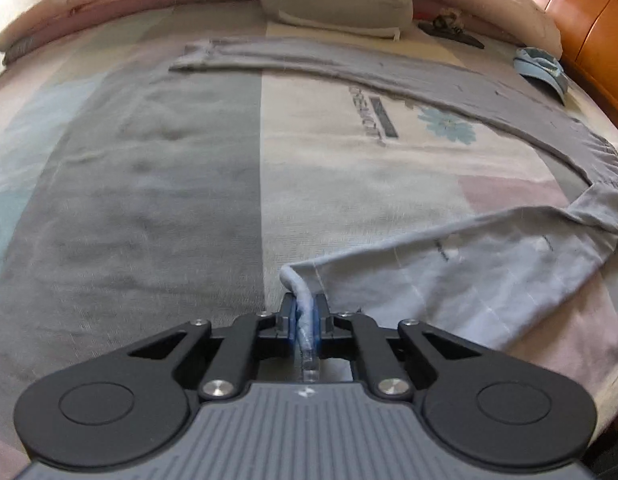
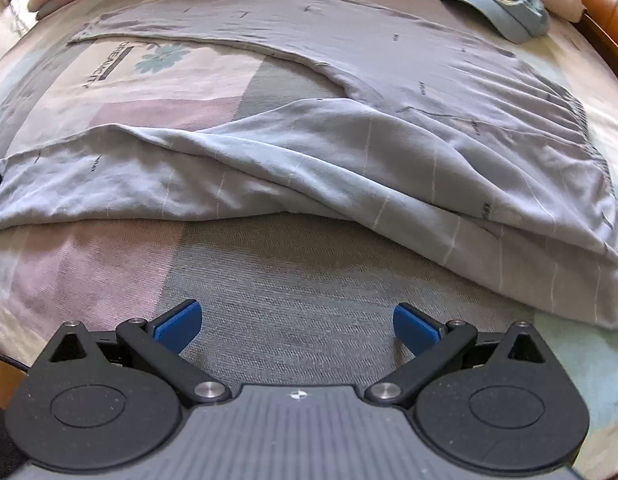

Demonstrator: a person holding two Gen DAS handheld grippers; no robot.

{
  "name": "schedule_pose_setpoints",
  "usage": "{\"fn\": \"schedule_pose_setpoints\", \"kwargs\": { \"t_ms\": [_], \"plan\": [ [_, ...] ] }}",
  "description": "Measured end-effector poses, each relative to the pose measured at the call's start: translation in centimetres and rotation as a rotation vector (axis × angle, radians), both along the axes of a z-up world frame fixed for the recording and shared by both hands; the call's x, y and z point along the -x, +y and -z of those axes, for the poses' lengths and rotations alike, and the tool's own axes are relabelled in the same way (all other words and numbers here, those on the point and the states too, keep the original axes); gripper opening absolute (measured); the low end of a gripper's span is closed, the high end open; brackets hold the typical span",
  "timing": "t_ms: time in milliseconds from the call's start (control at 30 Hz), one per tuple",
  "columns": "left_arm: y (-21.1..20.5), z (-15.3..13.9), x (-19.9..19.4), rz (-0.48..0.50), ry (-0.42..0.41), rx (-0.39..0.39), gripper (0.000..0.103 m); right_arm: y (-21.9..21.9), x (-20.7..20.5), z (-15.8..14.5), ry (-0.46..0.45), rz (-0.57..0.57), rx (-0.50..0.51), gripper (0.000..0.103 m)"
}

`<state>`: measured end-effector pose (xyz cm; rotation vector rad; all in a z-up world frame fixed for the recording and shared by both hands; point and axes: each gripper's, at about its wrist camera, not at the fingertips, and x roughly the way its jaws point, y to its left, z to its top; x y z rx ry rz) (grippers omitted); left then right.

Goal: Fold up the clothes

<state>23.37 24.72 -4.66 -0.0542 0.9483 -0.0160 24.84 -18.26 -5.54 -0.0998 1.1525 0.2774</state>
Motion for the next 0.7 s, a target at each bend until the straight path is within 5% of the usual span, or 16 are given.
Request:
{"fn": "schedule_pose_setpoints", "kwargs": {
  "t_ms": [400, 533, 700],
  "plan": [
    [-0.2, -11.0, -1.2, 0.107, -0.344, -0.027, 0.006, 0.2, -0.8, -1.0, -0.038, 0.020, -0.006, 0.103],
    [0.0, -9.6, 2.3, 0.137, -0.335, 0.001, 0.006, 0.4, -1.0, -1.0, -0.036, -0.007, -0.009, 0.103],
    [0.1, -5.4, 7.3, 0.088, -0.196, 0.037, 0.006, 0.6, -1.9, -0.6, -0.023, -0.049, 0.005, 0.103]
  ]
}}
